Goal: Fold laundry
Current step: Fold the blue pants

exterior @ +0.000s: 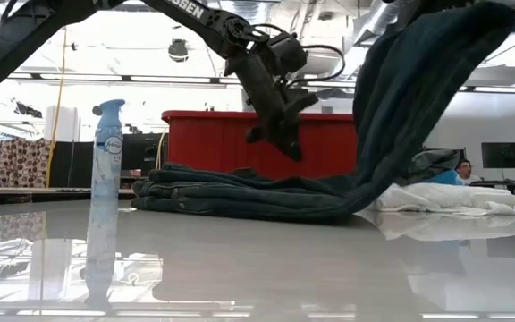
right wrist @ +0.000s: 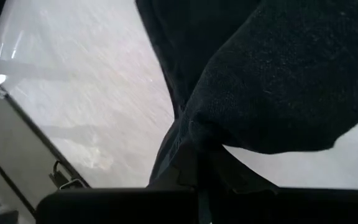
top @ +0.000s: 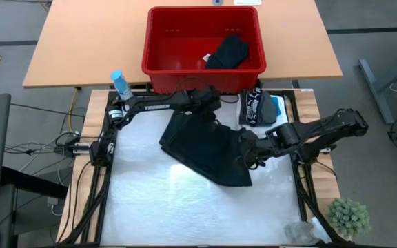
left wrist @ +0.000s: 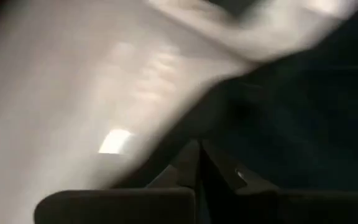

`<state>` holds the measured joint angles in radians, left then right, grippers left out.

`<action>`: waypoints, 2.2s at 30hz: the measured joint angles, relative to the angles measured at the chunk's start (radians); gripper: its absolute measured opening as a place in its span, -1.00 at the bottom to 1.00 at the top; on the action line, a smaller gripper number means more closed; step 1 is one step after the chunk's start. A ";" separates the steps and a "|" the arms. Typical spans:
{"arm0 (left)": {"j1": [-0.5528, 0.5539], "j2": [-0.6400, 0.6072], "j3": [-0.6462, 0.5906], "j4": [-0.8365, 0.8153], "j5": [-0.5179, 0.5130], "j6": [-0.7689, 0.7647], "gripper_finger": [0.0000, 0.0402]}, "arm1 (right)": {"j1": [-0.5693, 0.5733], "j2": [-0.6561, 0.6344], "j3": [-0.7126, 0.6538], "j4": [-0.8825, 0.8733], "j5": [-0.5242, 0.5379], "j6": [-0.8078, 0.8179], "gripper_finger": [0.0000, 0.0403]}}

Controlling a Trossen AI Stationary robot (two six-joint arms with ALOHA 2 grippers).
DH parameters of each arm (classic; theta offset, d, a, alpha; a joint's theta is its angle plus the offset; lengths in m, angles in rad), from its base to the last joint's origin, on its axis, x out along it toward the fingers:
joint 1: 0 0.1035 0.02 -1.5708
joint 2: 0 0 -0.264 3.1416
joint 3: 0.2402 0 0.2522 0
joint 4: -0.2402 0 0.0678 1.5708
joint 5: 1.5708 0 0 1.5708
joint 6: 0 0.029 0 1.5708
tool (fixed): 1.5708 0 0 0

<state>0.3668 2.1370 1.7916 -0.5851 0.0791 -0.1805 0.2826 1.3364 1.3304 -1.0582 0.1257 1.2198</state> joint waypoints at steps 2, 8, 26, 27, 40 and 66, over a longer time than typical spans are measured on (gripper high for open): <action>0.000 -0.001 0.000 0.002 0.157 -0.015 -1.00 | 0.005 0.000 0.000 -0.024 0.004 0.014 -0.85; -0.052 -0.085 -0.016 -0.099 0.104 -0.088 -1.00 | 0.031 0.000 0.000 -0.120 0.014 0.069 -0.85; -0.419 -0.599 -0.863 0.454 -0.367 -0.635 -1.00 | 0.045 0.000 0.000 -0.178 0.013 0.081 -0.85; -0.431 -0.597 -0.892 0.485 -0.398 -0.656 -1.00 | 0.045 0.000 0.000 -0.175 0.013 0.081 -0.85; -0.509 -0.410 -0.939 0.714 -0.504 -0.701 -1.00 | -0.006 0.000 0.000 -0.078 -0.030 0.037 -0.85; -0.520 -0.233 -0.918 0.909 -0.416 -0.700 -1.00 | -0.310 0.083 0.001 0.363 -0.297 -0.324 -0.85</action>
<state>-0.1528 1.9042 0.8740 0.3243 -0.3367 -0.8803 -0.0278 1.4198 1.3310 -0.6957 -0.1713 0.8956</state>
